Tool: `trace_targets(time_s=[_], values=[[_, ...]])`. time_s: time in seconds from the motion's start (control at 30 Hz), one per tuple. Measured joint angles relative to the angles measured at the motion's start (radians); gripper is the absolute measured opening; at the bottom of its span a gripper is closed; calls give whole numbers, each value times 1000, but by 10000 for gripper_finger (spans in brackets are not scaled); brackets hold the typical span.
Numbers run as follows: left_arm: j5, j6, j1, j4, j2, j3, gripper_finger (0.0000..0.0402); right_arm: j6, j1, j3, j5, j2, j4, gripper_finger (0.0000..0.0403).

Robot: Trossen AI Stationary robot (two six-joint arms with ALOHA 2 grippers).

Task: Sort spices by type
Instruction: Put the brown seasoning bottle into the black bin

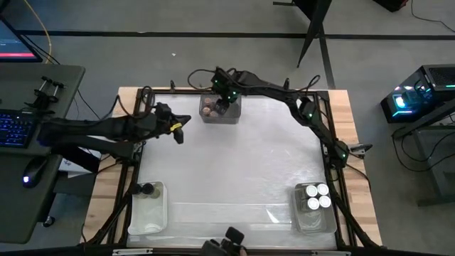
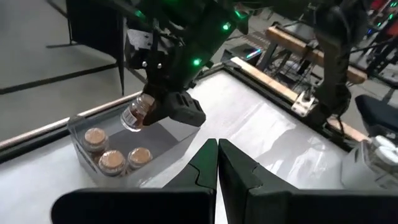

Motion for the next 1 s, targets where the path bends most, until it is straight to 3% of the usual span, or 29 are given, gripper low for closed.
trace_targets(time_s=[0.5, 0.67, 1.0], values=[[26, 67, 0, -3, 59, 0, 0, 306, -3, -35, -31, 26, 33, 185], [26, 78, 0, -4, 60, 0, 0, 345, -3, -35, -52, 32, 33, 215], [54, 87, 0, -11, 59, 0, 0, 375, -2, -35, -60, 59, 71, 222]])
